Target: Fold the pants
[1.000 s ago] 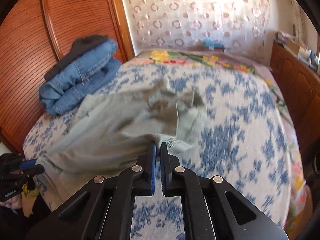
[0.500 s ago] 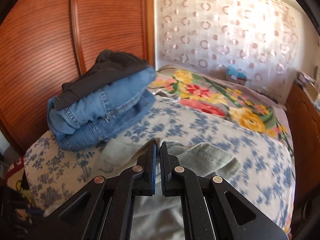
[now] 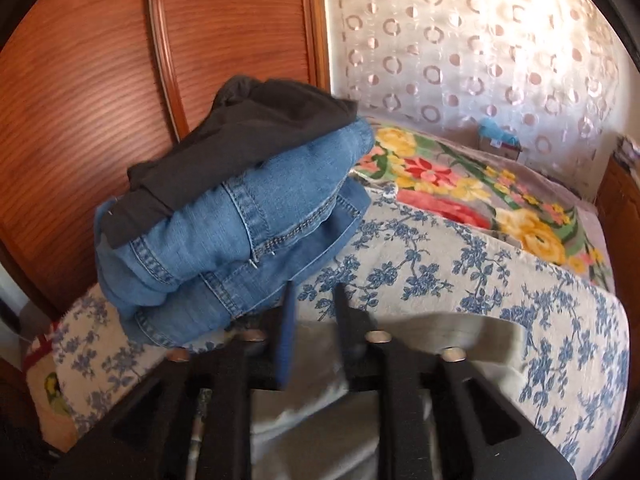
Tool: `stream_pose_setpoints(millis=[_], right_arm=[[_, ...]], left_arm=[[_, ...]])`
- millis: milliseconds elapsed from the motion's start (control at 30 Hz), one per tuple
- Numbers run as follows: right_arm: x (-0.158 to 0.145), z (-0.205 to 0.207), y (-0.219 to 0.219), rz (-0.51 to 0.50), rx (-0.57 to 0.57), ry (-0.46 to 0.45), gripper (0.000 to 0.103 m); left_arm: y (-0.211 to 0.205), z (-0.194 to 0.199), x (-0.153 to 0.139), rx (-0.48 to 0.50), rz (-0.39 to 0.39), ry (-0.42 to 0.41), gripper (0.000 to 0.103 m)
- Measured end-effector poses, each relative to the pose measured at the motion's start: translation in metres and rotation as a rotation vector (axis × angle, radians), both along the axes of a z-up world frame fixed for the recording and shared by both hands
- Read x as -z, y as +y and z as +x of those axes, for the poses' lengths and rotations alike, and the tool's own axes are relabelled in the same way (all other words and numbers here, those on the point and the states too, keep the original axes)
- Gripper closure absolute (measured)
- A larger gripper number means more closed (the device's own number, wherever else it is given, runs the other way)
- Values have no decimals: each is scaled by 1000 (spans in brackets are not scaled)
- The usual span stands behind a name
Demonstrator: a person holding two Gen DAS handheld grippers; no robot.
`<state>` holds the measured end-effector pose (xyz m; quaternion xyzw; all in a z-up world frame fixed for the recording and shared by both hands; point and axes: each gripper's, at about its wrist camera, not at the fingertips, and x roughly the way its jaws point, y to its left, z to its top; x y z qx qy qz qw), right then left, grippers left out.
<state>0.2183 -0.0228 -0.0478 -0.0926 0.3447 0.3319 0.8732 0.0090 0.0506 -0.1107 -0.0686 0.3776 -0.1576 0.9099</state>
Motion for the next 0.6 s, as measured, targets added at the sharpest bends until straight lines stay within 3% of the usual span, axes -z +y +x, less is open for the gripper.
stream_pose_setpoints(millis=[300, 367, 500, 567, 600], right_arm=[[11, -42, -78, -38, 78, 29, 80], [20, -53, -90, -51, 87, 36, 79], [35, -69, -104, -57, 109, 46, 75], [40, -74, -110, -49, 127, 58, 72], [43, -77, -113, -40, 135, 62, 72]], left_arm=[[-3, 6, -3, -17, 33, 6, 82], [-3, 7, -6, -32, 54, -7, 67], [2, 10, -14, -58, 70, -27, 58], [6, 13, -18, -71, 68, -34, 42], [8, 14, -20, -76, 61, -44, 39]])
